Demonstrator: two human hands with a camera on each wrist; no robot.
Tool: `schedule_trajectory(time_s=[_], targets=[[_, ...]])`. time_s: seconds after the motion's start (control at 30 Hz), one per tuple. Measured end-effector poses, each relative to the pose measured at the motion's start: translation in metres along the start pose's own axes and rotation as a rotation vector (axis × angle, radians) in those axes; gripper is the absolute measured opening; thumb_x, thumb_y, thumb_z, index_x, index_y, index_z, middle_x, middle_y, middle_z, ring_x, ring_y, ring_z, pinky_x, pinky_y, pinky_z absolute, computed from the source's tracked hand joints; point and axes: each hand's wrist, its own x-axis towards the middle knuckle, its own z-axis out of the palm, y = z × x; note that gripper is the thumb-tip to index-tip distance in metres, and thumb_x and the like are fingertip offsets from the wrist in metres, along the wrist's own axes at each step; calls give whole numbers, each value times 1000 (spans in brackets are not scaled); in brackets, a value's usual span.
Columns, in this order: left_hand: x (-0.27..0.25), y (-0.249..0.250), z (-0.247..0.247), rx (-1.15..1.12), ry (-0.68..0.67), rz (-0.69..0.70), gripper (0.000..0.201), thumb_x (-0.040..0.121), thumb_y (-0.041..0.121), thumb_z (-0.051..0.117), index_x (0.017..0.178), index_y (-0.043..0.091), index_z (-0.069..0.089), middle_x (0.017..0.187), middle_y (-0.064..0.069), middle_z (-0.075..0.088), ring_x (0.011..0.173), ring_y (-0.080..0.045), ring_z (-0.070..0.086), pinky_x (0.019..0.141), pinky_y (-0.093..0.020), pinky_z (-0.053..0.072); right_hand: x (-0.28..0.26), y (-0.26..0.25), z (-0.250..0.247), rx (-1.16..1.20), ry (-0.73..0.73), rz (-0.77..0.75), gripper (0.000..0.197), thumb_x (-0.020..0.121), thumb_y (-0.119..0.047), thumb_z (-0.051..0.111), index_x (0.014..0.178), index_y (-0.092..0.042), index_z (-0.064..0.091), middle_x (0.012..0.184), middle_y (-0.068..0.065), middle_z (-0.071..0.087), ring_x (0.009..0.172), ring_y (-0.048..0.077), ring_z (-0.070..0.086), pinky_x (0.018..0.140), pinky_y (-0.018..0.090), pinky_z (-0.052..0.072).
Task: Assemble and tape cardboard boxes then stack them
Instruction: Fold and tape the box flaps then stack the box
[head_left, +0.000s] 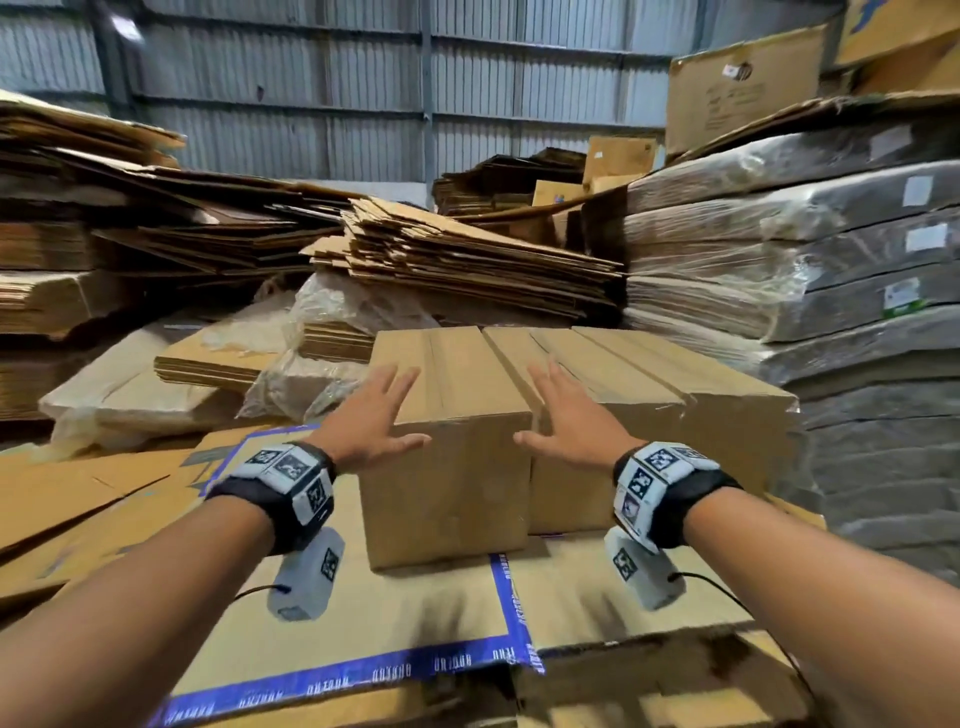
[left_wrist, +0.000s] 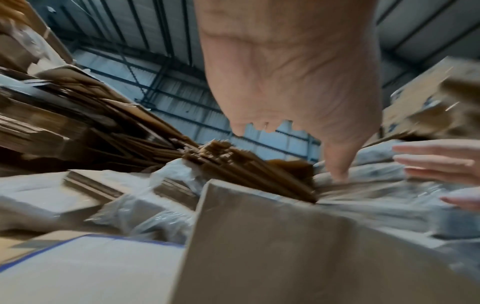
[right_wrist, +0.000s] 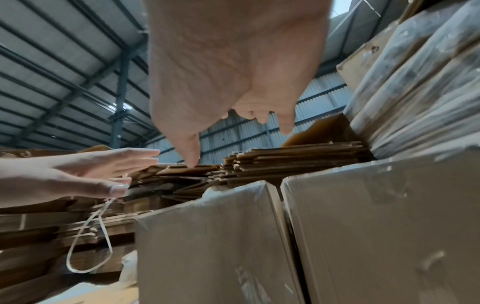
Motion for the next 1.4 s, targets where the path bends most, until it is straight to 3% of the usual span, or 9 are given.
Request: schedule_trajectory(time_s=[0.23,0.43,0.53,0.67,0.87,1.0,1.13,1.27,1.4], targets=[[-95,116,-75,-208,188,130,85,97,44,60,163,26,8,170,1,0,156,-13,1,126,-36,15,-138,-7,-112,16,149,-67,88,96,-47,62,161,-33,5,170,-2,-5,155,19,12,118,44,35],[-218,247,-99,-460,315,202,77,95,44,58,161,27,22,168,4,17,154,-8,13,125,-32,16,-327,-12,-178,126,246,-12,82,96,-49,59,162,-30,14,170,-5,3,154,13,15,118,37,29],[-293,322,-78,-618,333,226,69,97,46,59,157,24,31,162,5,30,150,-7,25,121,-21,20,-441,-10,-190,214,260,55,77,96,-45,61,160,-30,21,169,-5,9,152,13,22,118,34,29],[-389,424,-13,-829,188,165,63,96,48,56,153,27,38,159,8,35,147,-6,31,118,-31,31,-588,6,-176,296,256,233,75,95,-49,60,158,-31,25,167,-7,17,154,11,15,121,31,20],[-480,557,82,-1080,-151,49,52,99,41,59,147,33,41,148,19,37,139,-2,36,115,-41,38,-750,50,-154,365,183,604,74,97,-40,64,158,-28,25,167,1,21,153,15,17,124,43,24],[-496,622,119,-1100,-280,13,46,102,33,60,145,27,45,153,4,40,140,-14,39,115,-45,37,-810,88,-154,419,206,812,75,96,-37,66,158,-25,26,164,2,26,149,19,28,119,50,34],[-480,665,145,-900,-275,169,53,102,34,58,150,18,43,157,-3,37,144,-11,31,118,-27,23,-842,138,-154,447,266,978,72,95,-36,67,157,-25,30,157,6,38,132,20,45,113,48,40],[-443,704,179,-881,-311,190,53,102,34,56,150,15,43,157,-6,37,146,-18,32,120,-40,29,-855,200,-150,426,287,1097,68,96,-33,66,155,-21,35,155,8,42,140,24,42,113,42,39],[-393,748,235,-840,-334,209,54,103,34,55,150,12,41,155,-11,38,145,-24,34,120,-41,29,-851,286,-145,390,303,1174,67,96,-33,66,154,-18,36,153,12,43,138,28,45,112,44,40]])
